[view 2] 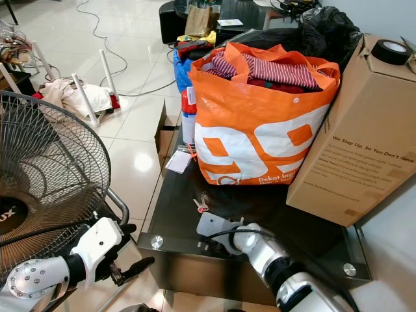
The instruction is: Hang keys on a hook
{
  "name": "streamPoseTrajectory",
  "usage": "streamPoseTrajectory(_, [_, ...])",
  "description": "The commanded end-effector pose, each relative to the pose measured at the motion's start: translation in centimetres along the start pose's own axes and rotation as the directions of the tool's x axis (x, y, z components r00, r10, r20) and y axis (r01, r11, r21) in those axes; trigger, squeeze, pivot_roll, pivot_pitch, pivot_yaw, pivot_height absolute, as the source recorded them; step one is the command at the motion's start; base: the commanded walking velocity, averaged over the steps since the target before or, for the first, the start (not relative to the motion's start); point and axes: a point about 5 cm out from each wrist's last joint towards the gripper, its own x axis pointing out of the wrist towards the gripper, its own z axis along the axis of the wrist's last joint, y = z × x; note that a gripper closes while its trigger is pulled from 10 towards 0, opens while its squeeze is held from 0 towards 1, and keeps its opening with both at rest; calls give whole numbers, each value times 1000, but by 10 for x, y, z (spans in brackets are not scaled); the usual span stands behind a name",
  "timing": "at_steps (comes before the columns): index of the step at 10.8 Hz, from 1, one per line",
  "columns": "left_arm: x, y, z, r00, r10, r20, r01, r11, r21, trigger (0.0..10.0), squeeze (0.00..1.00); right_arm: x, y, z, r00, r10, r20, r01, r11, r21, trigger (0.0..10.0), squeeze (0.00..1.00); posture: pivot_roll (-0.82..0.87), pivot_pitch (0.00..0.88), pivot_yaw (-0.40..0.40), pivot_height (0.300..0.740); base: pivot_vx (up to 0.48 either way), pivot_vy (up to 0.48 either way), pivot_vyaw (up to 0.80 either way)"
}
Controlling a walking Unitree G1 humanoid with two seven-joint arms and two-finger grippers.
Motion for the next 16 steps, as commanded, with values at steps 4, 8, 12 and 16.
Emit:
streamPoseTrajectory(4, [3,1,7,1000,-4,16,4,1000,18,10000,75,-12,-13,-15,997,46,-57,-48,998,-36,10000,0,-63,25,4,740,0,0,0])
streamPoseTrajectory(8, [5,2,8,1000,-16,20,16,999,32,10000,78,-19,-10,-26,992,82,-99,-89,994,-70,10000,0,-69,7,14,740,0,0,0])
streamPoseTrajectory(12, [6,5,9,1000,-17,20,16,999,44,10000,78,-19,-20,-26,992,-24,-120,15,997,-70,4824,0,-64,2,19,740,0,0,0])
streamPoseTrajectory(16, [7,7,8,1000,-14,19,14,999,45,10000,82,-19,-18,-29,990,-30,-136,19,997,-81,2902,0,-64,6,23,740,0,0,0])
